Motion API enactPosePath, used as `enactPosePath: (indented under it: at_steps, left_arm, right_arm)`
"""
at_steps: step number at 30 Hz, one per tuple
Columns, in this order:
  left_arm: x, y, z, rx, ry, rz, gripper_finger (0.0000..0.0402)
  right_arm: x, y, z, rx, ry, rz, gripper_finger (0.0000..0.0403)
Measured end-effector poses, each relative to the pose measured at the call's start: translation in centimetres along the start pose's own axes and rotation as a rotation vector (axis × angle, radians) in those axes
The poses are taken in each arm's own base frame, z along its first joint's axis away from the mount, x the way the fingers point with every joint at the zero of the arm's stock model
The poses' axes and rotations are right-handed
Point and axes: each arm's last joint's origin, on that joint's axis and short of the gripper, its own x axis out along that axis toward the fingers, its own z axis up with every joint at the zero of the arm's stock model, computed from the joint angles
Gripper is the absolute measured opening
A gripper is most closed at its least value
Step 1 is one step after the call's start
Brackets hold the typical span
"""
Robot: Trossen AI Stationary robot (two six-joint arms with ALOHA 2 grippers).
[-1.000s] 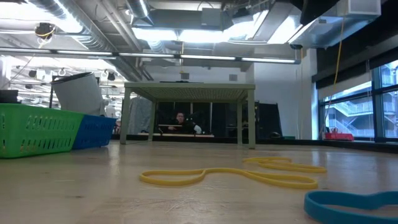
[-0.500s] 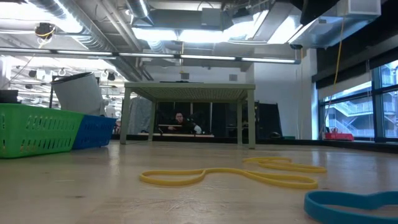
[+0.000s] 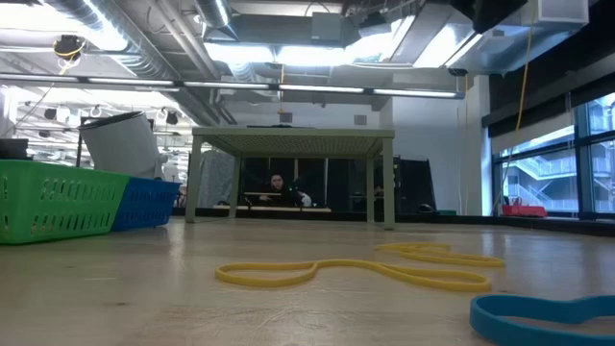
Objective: Pick & Place Office Desk Supplies
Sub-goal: Put the yellow rubber band into the blue bin
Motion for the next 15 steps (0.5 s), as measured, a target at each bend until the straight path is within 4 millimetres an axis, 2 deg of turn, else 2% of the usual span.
enactPosePath:
  at_steps: [8,15]
  left_arm:
    - [0.1,-0.9,1.0,0.107,0.044,-0.084,0.0104]
    - [0.1,-1.8,2.1,0.135,-0.035,-0.167,0.0092]
  right_arm:
    - [0.0,0.0,0.1,0.0,-0.014,0.004,0.0274]
    - [0.0,-0.1,0.0,0.054,-0.007,-0.021,0.0274]
